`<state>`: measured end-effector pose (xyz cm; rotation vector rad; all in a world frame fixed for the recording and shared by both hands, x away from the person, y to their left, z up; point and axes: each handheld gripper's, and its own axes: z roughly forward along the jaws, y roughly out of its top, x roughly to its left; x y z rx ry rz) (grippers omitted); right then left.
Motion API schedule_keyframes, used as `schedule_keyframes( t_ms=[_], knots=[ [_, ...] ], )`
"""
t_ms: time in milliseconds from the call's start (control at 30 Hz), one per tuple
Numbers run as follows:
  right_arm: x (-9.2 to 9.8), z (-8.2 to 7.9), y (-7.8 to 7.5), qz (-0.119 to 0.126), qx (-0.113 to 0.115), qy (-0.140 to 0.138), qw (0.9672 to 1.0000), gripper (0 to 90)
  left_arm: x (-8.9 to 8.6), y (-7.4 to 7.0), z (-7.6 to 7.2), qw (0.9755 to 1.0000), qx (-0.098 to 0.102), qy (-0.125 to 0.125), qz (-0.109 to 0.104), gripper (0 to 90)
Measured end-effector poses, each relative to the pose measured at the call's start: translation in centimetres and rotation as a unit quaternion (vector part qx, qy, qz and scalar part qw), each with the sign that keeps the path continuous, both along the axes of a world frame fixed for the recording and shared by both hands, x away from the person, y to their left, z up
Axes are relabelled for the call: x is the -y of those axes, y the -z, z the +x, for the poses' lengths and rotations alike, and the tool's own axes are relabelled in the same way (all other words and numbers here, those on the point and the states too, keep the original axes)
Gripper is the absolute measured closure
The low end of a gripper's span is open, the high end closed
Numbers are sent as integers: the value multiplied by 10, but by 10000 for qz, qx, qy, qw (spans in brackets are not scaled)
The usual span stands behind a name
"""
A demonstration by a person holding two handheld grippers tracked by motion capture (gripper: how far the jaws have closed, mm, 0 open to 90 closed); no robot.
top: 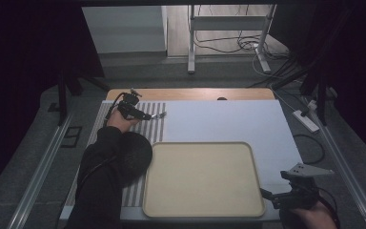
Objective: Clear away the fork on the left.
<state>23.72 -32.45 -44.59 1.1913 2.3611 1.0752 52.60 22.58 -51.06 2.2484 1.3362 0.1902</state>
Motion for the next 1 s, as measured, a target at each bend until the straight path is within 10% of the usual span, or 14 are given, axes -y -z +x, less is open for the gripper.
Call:
schedule_keyframes(
  t_ms=[400,633,1000],
  knots=[
    [1,-1,0,44,8,-49,10000,0,-1,19,2,9980,39,367,519,196],
    [-1,-1,0,-37,17,-108,9999,0,0,11,-13,9940,-26,900,619,686],
    [-1,-1,0,-2,13,-104,9999,0,0,10,-18,9855,186,1492,786,784]
  ],
)
